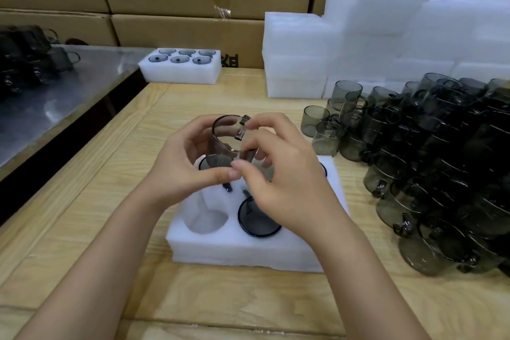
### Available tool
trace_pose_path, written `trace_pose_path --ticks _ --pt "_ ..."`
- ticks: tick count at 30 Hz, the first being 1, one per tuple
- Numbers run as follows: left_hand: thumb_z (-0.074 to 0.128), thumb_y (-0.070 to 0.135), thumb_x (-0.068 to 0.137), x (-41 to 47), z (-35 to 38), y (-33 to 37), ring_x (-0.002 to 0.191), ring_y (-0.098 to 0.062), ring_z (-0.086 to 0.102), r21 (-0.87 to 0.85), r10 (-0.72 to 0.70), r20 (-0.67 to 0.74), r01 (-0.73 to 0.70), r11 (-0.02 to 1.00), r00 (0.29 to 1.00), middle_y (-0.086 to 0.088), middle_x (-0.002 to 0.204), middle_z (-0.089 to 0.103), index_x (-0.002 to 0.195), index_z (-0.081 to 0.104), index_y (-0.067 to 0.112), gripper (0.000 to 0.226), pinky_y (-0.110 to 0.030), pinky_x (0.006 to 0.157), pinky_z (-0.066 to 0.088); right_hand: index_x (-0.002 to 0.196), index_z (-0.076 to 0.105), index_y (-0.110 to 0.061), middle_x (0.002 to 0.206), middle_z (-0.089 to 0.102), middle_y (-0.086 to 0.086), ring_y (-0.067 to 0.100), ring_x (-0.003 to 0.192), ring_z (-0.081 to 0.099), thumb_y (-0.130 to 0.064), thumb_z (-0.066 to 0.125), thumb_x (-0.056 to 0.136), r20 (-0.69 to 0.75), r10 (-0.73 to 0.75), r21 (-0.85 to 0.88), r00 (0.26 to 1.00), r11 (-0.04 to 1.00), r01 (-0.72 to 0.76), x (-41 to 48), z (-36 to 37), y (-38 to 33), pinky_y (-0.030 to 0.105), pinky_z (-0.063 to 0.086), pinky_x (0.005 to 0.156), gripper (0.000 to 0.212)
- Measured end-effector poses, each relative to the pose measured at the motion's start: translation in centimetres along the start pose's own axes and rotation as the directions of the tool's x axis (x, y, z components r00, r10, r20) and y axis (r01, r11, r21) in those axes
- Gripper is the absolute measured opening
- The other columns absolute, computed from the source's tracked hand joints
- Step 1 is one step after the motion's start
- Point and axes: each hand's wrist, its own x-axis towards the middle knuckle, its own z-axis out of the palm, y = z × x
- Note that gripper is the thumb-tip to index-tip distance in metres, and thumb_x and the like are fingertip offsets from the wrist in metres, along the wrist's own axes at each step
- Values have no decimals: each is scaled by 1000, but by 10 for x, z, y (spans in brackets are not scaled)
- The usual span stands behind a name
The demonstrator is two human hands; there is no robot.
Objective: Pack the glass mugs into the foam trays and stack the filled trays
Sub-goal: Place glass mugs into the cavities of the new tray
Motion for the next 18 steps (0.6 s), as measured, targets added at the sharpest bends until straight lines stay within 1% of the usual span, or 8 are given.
trace_pose_path --ticks 2,3,7,9,11,14,17,18 --pt "83 26 56 0 0 -3 97 -17 65 43 -1 -44 3 999 999 2 115 66 115 57 34 65 -30 82 54 81 58 -18 130 43 -8 -15 99 42 -34 71 78 -30 88 59 996 995 -86 -2 5 0 13 40 78 21" --pt "83 26 54 -1 1 -4 95 -17 64 52 -6 -57 9 999 998 4 115 65 111 56 42 64 -32 82 54 81 56 -20 130 42 -10 -20 104 38 -41 72 75 -38 135 84 990 988 -131 -2 8 -2 11 39 79 27" --pt "79 28 54 -2 7 -7 93 -11 62 159 16 -71 -5 987 997 12 107 61 104 48 51 63 -23 80 49 97 41 -25 97 49 -16 2 92 46 -46 77 68 -87 262 74 961 964 -256 1 18 -5 16 35 70 51" --pt "78 30 59 -2 4 -8 97 -15 62 156 13 -21 -10 988 1000 3 108 62 108 50 42 58 -25 84 48 116 38 -29 101 51 -14 4 95 49 -44 76 70 -71 328 136 942 939 -317 2 16 -5 11 38 74 61" --pt "71 30 66 -2 -3 -7 102 -21 61 -8 -44 27 44 999 999 -4 106 65 112 55 23 49 -32 89 48 129 42 -30 103 54 -19 -2 90 52 -43 74 71 -39 376 194 926 912 -362 2 9 -3 4 39 76 67" --pt "62 35 73 1 -15 -11 103 -24 62 -298 -109 -76 82 951 991 -5 101 71 107 59 8 44 -36 95 44 118 56 -33 98 60 -21 0 82 58 -42 71 71 9 358 212 934 912 -351 1 -3 0 13 45 74 51" --pt "45 30 84 2 -16 -21 99 -27 62 -391 -229 -234 125 912 945 -10 98 69 103 60 7 33 -41 95 43 116 59 -35 98 63 -18 3 83 59 -42 73 69 197 300 192 933 922 -337 -3 -5 -4 26 51 82 49" --pt "45 26 85 3 -14 -25 97 -26 62 -388 -259 -246 150 909 934 -12 98 67 102 59 6 30 -39 93 45 116 59 -35 99 63 -20 1 86 59 -42 71 69 262 273 176 926 929 -324 -5 -3 -6 24 50 84 49"
